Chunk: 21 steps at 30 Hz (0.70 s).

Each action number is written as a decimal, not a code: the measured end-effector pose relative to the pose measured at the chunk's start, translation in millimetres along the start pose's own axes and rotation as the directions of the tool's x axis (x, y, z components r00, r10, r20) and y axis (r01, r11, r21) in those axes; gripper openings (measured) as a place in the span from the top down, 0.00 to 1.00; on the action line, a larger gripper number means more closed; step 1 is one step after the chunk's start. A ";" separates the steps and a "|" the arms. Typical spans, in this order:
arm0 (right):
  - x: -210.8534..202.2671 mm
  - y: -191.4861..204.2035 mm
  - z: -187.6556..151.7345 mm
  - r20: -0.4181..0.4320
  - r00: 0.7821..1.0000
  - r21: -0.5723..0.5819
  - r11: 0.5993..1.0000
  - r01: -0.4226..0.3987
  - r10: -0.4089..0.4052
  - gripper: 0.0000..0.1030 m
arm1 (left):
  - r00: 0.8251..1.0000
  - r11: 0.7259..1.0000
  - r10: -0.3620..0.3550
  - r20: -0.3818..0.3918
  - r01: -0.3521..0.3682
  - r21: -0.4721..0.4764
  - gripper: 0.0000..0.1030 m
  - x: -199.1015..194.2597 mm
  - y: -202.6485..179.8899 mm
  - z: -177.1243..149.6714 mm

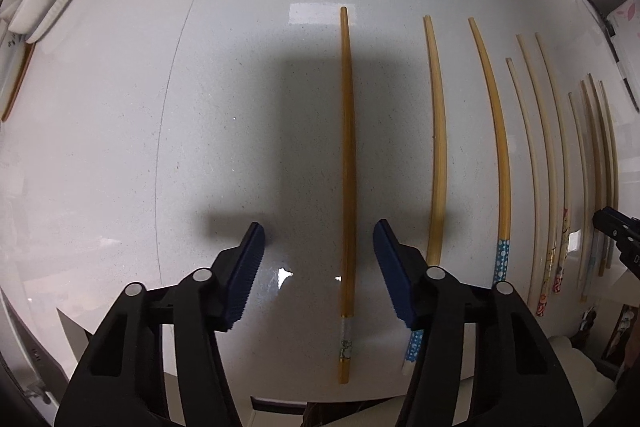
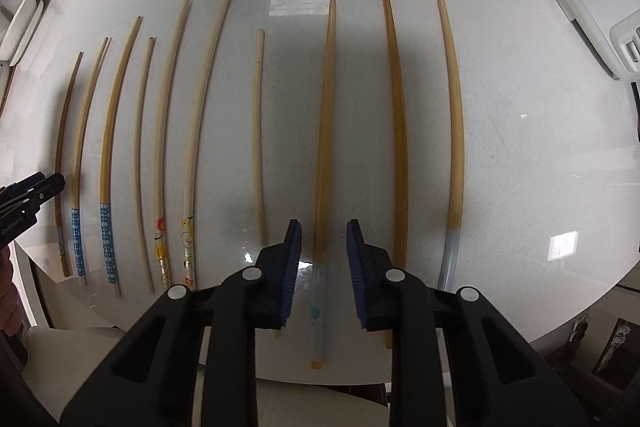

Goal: Organize utensils
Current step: 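Grasp a blue-patterned chopstick with the left tool while the right tool grasps a plain chopstick, then lift both held chopsticks and carry them over the blue utensil holder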

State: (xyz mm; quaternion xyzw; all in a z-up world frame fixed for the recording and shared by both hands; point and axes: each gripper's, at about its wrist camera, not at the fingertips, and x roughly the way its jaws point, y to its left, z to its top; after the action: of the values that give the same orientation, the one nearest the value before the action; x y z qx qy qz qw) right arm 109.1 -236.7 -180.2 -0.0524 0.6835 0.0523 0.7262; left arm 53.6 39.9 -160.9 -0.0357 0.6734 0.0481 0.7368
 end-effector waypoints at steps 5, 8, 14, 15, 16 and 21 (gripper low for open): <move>10.8 9.5 5.1 -0.010 1.000 -0.004 1.000 0.016 -0.016 0.89 | 0.998 1.000 0.002 -0.056 -0.002 -0.005 0.85 -4.7 -11.1 7.5; 13.6 14.1 3.9 -0.018 0.999 -0.008 1.000 0.028 -0.028 0.94 | 0.998 1.000 -0.003 -0.068 0.002 -0.017 0.94 -2.4 -14.0 9.4; 11.7 34.4 10.2 0.006 1.000 0.011 1.000 0.022 -0.022 0.94 | 0.997 0.998 -0.053 -0.055 0.050 -0.041 0.94 -2.6 -14.3 6.0; 9.3 32.3 8.2 0.011 1.000 0.013 1.000 0.017 -0.017 0.94 | 0.997 0.998 -0.058 -0.048 0.056 -0.041 0.94 -4.0 -14.3 5.2; 5.5 34.8 2.5 0.017 1.000 0.014 1.000 0.016 -0.016 0.94 | 0.997 0.997 -0.064 -0.038 0.062 -0.043 0.94 -6.0 -14.2 3.7; -1.5 43.5 3.2 0.053 0.999 0.025 1.000 0.004 -0.005 0.94 | 0.996 0.995 -0.089 0.009 0.090 -0.050 0.94 -20.4 -16.2 3.6</move>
State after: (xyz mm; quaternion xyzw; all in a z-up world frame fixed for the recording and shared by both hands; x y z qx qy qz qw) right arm 105.8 -193.2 -178.8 -0.0437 0.6646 0.0436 0.7446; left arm 57.3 23.8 -140.4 -0.0842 0.6673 0.0321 0.7393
